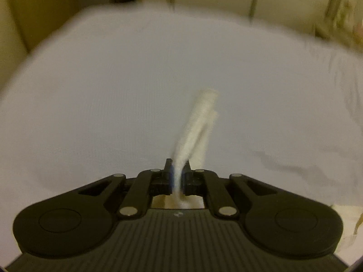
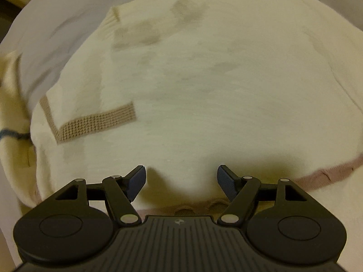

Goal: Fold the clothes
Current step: 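Grasp a sweater sleeve with the left tool and lay it across the body, then open the left tool and move both tools over the sweater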

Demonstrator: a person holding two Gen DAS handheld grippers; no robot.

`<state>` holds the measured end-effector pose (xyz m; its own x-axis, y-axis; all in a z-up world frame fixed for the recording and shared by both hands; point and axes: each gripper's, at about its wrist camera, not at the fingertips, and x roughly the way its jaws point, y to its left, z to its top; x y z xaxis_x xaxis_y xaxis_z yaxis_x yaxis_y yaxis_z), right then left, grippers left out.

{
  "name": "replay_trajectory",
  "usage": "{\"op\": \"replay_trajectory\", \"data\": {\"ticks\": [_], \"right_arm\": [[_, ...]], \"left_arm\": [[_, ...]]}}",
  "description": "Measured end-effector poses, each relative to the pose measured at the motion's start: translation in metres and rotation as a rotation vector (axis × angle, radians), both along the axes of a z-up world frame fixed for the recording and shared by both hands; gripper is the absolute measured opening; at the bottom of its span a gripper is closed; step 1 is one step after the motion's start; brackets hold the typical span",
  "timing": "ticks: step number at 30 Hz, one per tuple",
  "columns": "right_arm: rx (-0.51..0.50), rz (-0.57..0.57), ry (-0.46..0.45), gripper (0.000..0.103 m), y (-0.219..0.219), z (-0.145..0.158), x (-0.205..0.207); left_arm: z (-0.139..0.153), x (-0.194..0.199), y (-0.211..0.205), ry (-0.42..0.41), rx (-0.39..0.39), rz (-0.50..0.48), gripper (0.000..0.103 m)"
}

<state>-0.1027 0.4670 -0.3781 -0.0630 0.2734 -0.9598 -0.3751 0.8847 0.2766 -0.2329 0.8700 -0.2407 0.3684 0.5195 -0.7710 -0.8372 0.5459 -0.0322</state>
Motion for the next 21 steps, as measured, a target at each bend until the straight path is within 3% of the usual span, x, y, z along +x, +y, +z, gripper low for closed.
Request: {"op": "replay_trajectory", "data": {"ticks": [2, 5, 7, 9, 12, 14, 16, 21], "right_arm": [[0.010, -0.017, 0.006, 0.072, -0.005, 0.001, 0.001], [0.011, -0.019, 0.005, 0.072, -0.011, 0.001, -0.003], [0.003, -0.012, 0.005, 0.072, -0.013, 0.001, -0.010], [-0.004, -0.001, 0.001, 0.072, -0.016, 0.003, -0.018], [-0.005, 0.043, -0.006, 0.073, -0.021, 0.009, -0.036], [-0.003, 0.085, -0.014, 0.074, -0.029, 0.016, -0.050], [-0.003, 0.111, -0.030, 0.076, -0.045, 0.026, -0.064], [-0.027, 0.097, -0.070, 0.076, -0.116, 0.045, -0.100]], "left_arm": [[0.036, -0.072, -0.015, -0.092, 0.083, 0.085, 0.005], [0.058, -0.175, -0.046, -0.024, 0.141, 0.267, 0.006], [0.035, -0.232, -0.064, 0.108, 0.050, 0.356, 0.012], [-0.002, -0.280, -0.078, 0.248, -0.065, 0.459, 0.028], [-0.058, -0.343, -0.096, 0.433, -0.232, 0.631, 0.024], [-0.064, -0.363, -0.108, 0.395, -0.309, 0.684, 0.023], [-0.058, -0.358, -0.128, 0.314, -0.334, 0.605, 0.023], [-0.053, -0.287, -0.194, 0.210, -0.427, 0.060, 0.031]]}}
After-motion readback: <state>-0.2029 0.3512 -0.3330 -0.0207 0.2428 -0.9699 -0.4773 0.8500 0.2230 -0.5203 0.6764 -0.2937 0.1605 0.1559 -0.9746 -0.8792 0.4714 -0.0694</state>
